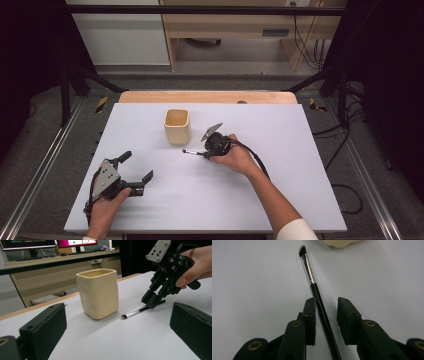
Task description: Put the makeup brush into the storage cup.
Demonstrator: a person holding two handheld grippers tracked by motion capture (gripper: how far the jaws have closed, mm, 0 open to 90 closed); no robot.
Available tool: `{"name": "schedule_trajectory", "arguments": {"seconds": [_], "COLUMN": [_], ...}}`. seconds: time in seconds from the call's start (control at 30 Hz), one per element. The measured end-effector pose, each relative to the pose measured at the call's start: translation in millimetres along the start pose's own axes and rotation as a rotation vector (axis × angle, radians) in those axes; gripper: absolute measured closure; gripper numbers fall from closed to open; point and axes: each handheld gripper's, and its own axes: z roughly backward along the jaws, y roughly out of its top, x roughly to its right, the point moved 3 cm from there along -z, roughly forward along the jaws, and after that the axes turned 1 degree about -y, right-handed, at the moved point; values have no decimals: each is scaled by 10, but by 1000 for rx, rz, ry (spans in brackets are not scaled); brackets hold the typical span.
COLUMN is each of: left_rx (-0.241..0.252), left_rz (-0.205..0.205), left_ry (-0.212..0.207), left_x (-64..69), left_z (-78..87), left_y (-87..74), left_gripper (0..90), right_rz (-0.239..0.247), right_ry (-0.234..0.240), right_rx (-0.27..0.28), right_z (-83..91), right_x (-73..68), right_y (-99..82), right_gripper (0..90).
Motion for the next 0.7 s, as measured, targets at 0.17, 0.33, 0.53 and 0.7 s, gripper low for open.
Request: {"name": "schedule_trajectory", "arguments": {"seconds": [0.17,0.33,0.53,0.7], "left_rx": [-2,-4,-6,-6], "left_rz": [-2,-4,-7,-7], "left_ry": [-1,1,-2,-3], "left_x": [3,4,10,13], "left_z": [-1,-3,-7,-10], "left_y": [0,-1,-2,-2], "left_gripper": [8,9,9,9], "right_rz": [6,17,2,-3], "right_ry": [10,21,39,43], "right_rx": [-4,-9,-16,-21], "right_z": [1,3,7,4], "right_x": [-12,-17,-14,-17], "right_y": [-6,-13,-19,-24], "right_gripper": [741,770,814,819]}}
